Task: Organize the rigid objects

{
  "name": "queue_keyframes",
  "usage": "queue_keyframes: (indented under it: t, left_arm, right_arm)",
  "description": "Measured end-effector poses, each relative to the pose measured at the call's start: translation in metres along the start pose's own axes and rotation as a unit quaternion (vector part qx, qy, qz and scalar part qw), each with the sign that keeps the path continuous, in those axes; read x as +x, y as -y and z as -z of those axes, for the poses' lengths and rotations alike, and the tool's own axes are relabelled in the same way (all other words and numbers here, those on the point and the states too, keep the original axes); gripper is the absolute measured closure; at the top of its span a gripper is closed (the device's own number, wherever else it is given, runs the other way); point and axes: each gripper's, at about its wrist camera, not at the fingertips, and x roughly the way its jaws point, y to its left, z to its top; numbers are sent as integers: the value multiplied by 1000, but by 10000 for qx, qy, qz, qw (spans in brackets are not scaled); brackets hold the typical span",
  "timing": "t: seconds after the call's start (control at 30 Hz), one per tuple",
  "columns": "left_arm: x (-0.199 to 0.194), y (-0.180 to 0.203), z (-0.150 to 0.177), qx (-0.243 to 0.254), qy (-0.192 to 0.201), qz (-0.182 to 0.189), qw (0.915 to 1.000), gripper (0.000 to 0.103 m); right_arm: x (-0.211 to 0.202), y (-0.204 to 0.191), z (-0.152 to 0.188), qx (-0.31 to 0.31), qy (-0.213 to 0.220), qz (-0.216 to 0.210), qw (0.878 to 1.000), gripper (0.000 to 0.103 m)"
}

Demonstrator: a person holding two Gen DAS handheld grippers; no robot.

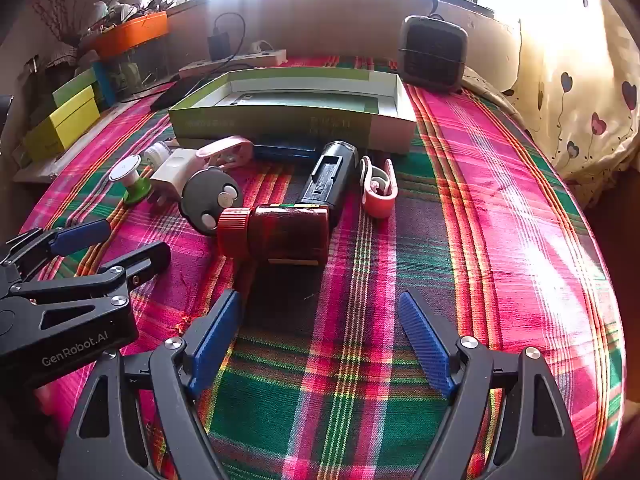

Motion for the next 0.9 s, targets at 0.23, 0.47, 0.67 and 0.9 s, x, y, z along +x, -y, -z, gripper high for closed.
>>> queue_keyframes:
  t: [0.23,0.47,0.67,0.9]
  left_arm:
    - [0,0,0,14,-1,-18,10000,29]
    - [0,-1,0,14,-4,-16,10000,28]
    - [0,0,0,27,-6,-33,10000,28]
    - [0,0,0,30,-6,-37,10000,28]
  right_arm:
    - [0,0,0,-6,5,3,10000,22]
    - [0,0,0,-16,-2,13,10000,22]
    - [0,0,0,-20,-2,18,10000,22]
    - [0,-1,0,-19,-2,17,10000,22]
